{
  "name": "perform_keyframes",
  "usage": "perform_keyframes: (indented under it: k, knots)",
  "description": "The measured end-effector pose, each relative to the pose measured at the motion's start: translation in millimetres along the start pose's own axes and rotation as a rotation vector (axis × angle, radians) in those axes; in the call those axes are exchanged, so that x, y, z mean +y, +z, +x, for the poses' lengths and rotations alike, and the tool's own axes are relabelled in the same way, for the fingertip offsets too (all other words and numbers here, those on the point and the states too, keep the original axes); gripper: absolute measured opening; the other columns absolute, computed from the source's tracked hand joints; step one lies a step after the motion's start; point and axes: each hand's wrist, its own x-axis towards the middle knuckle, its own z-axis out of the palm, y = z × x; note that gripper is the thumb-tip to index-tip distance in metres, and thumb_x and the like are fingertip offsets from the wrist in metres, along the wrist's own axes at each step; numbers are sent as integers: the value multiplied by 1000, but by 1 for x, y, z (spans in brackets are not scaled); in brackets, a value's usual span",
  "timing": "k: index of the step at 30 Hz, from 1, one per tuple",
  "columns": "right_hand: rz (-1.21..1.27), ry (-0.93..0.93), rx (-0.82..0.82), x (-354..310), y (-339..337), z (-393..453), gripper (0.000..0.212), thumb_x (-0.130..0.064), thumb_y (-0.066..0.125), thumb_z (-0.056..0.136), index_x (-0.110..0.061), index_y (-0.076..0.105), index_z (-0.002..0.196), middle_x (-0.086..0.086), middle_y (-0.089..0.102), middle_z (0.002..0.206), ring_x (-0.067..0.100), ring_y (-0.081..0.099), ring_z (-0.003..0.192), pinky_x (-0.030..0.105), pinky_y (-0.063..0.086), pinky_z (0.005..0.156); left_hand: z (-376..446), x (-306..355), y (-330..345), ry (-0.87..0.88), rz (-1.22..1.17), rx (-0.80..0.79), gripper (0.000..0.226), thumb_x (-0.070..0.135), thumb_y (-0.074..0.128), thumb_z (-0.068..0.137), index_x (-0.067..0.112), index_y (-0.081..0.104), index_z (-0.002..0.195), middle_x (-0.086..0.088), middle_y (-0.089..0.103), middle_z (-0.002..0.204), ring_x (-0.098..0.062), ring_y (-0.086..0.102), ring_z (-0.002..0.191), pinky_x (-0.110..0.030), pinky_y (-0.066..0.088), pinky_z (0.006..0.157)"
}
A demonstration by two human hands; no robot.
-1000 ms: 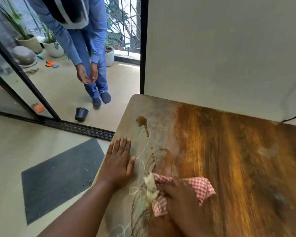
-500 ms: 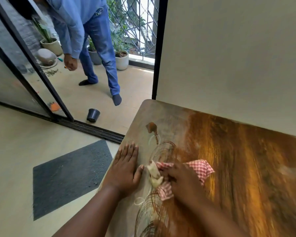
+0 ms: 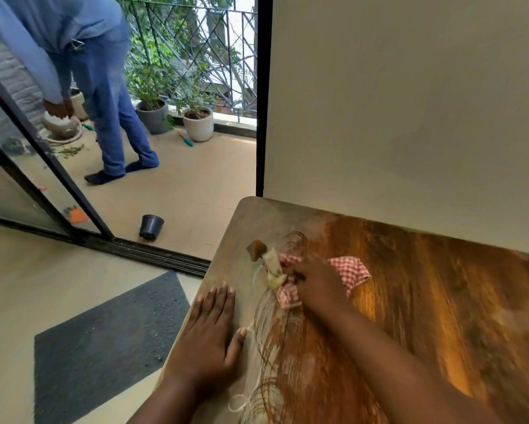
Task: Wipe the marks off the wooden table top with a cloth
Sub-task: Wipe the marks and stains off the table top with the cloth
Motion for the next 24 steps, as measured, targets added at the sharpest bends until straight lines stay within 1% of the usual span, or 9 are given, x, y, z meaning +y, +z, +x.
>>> perform_keyframes:
  k: [2, 3, 6, 10, 13, 16, 19, 22, 24]
  knots:
    - [23, -45, -30, 12, -6, -25, 39, -13, 53, 80, -38, 67, 107, -10, 55, 91, 19, 53, 90, 28, 40, 67, 0, 2, -2, 0, 5, -3, 76, 68, -3, 83, 29, -25, 144, 8, -29, 153, -5, -34, 137, -22, -27, 109]
    - [25, -35, -34, 18, -10, -25, 39, -11, 54, 80, -38, 68, 104, -12, 55, 88, 18, 54, 86, 27, 40, 64, -1, 3, -3, 2, 13, -5, 76, 68, -4, 83, 29, -26, 144, 7, -30, 152, -5, -34, 137, -23, -26, 110]
    - [-31, 63, 18, 29, -17, 13, 38, -12, 52, 82, -35, 67, 109, 1, 64, 106, 24, 58, 92, 35, 49, 76, -1, 2, -3, -4, 31, -4, 74, 67, -6, 83, 29, -30, 142, 8, -33, 151, -4, -36, 136, -24, -26, 110]
    - [-100, 152, 106, 21, -18, 80, 38, -15, 54, 82, -23, 64, 118, 15, 58, 120, 34, 54, 106, 36, 47, 84, -2, 1, 0, -7, 17, 3, 73, 69, -7, 83, 31, -30, 142, 10, -33, 151, -3, -35, 136, -25, -25, 111]
    - [-63, 101, 80, 5, -10, 76, 35, -13, 54, 82, -23, 67, 113, 12, 58, 114, 35, 54, 103, 36, 46, 82, -2, 1, -1, -4, 23, 6, 73, 69, -7, 84, 31, -29, 142, 9, -30, 152, -4, -34, 137, -25, -24, 112]
    - [-2, -51, -47, 13, -8, 36, 36, -8, 55, 77, -32, 70, 101, 1, 59, 114, 26, 53, 104, 34, 43, 84, -2, 2, -3, -6, 11, 4, 72, 68, -6, 84, 31, -31, 141, 7, -30, 153, -4, -36, 136, -24, -26, 110]
    - [15, -11, -50, 43, -26, 31, 36, -7, 55, 77, -33, 71, 97, 0, 63, 106, 22, 57, 93, 31, 44, 76, -4, 3, -4, 9, 33, -4, 70, 67, -7, 84, 32, -34, 139, 7, -32, 151, -3, -39, 134, -25, -28, 109]
    - [-91, 140, 71, 56, -35, 67, 32, -15, 54, 84, -18, 65, 114, 16, 59, 123, 34, 55, 108, 37, 43, 91, -3, 1, -2, 0, 5, 19, 72, 68, -5, 85, 31, -30, 141, 9, -31, 151, -2, -38, 135, -23, -28, 109]
    - [-93, 200, 111, 46, -31, 93, 37, -20, 54, 86, -17, 59, 122, 17, 54, 126, 37, 52, 112, 40, 42, 95, -4, 0, 0, 9, 15, 27, 72, 69, -6, 86, 31, -28, 143, 10, -29, 152, -2, -36, 136, -23, -27, 109]
